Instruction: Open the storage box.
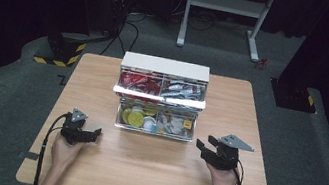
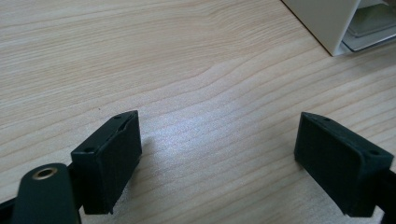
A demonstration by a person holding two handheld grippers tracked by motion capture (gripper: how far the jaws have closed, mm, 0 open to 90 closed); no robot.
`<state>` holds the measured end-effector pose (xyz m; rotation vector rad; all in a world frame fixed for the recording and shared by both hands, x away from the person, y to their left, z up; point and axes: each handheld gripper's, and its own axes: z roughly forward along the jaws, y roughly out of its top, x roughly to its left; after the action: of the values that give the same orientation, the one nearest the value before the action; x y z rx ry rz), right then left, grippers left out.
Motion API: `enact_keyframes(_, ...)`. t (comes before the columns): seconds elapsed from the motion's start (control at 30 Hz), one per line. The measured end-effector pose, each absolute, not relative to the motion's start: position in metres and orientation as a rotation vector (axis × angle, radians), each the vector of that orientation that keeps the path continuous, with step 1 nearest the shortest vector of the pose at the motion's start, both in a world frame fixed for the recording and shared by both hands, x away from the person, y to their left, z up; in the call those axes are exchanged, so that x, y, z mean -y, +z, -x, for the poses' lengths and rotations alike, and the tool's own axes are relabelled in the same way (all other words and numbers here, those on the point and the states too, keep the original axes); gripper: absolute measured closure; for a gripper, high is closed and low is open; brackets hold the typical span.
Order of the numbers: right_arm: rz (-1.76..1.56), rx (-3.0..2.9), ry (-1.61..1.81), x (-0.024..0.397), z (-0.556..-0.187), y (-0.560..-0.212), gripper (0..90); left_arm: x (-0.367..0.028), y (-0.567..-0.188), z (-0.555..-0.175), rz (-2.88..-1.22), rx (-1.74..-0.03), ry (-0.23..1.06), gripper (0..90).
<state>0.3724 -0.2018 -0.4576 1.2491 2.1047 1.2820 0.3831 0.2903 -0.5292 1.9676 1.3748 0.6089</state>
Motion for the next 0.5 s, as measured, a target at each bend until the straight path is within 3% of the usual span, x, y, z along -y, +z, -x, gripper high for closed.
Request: enact_keyframes(0.5, -1.155, -2.149, 1.328, 0.187, -0.372, -0.437, 56.2, -0.290, -0.529, -0.383, -1.967, -1.376, 0.610, 15.0)
